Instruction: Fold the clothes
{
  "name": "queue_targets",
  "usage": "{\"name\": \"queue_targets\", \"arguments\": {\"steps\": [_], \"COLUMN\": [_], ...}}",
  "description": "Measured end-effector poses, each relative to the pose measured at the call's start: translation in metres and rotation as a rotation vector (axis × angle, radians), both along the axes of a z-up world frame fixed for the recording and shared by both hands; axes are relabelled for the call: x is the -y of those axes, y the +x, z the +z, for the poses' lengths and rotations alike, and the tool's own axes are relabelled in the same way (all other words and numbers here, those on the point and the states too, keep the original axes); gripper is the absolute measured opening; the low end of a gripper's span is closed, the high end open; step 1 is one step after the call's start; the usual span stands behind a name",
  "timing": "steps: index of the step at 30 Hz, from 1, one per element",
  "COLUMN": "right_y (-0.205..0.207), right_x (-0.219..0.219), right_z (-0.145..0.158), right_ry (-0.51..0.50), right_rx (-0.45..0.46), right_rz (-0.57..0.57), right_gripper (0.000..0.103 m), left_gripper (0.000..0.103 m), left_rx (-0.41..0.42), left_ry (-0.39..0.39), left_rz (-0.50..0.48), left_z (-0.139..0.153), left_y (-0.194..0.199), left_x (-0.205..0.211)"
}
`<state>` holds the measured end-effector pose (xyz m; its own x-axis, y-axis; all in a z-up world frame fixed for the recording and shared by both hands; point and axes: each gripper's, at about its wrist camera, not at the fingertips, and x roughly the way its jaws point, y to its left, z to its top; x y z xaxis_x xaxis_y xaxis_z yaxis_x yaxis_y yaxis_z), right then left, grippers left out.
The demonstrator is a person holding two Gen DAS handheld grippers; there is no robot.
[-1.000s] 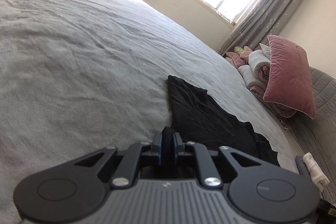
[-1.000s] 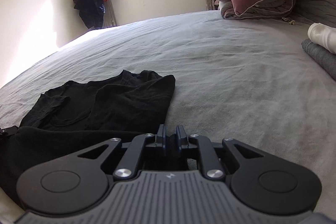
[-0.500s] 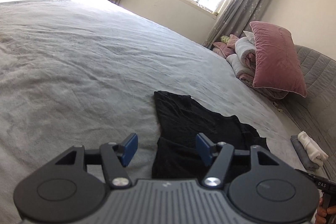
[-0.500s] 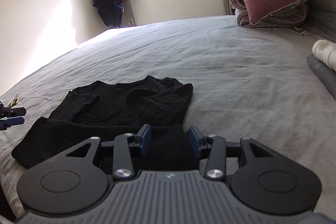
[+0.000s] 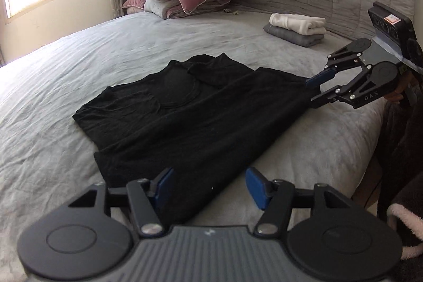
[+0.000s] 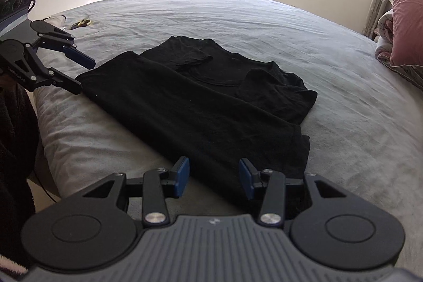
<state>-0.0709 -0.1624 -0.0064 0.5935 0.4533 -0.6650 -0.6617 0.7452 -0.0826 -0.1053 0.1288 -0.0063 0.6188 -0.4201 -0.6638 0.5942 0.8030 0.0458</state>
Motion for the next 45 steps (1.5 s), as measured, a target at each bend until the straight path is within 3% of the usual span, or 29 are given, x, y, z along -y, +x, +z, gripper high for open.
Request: {"name": "queue_targets", "arguments": {"steps": [4, 9, 13, 17, 18, 20, 37, 45], "right_y": [0.001, 0.008, 0.006, 0.001, 0.000, 0.000, 0.014, 0.063], "right_x": [-0.001, 0.006, 0.006, -0.002, -0.003, -0.002, -0.001, -0.006], "right_z": [-0.010, -0.025, -0.032, -0.035, -0.035, -0.032, 0.027, 0.041], "right_ry": [-0.065, -0.134, -0.146, -0.193, -0.202, -0.192, -0.087, -0.071], "right_rx": [-0.013, -0.003, 0.045, 0.106, 0.122, 0.141, 0.347, 0.383], "right_rz": [0.012, -0.016, -0.014, -0.009, -0.016, -0.032, -0.125, -0.186], "right_gripper": [0.046, 0.046, 0.045, 0.013, 0.010, 0.008, 0.007, 0.007], "left_gripper": [0.060, 0.056, 0.039, 0.023, 0.021, 0.005, 0.004, 0.005], "left_rx": [-0.013, 0.029, 0.048, 0.058, 0.061, 0.081, 0.367, 0.368], "left_ry": [0.122, 0.189, 0.198, 0.211, 0.211, 0.210, 0.017, -0.029], "left_rz": [-0.038, -0.045, -0.031, -0.001, 0.004, 0.022, 0.201, 0.292], "left_z": [-0.013, -0.026, -0.027, -0.028, -0.028, -0.028, 0.038, 0.052], "left_y": [0.001, -0.006, -0.006, -0.002, -0.001, -0.002, 0.007, 0.059], "left_x": [0.009, 0.007, 0.005, 0.002, 0.000, -0.002, -0.011, -0.007]}}
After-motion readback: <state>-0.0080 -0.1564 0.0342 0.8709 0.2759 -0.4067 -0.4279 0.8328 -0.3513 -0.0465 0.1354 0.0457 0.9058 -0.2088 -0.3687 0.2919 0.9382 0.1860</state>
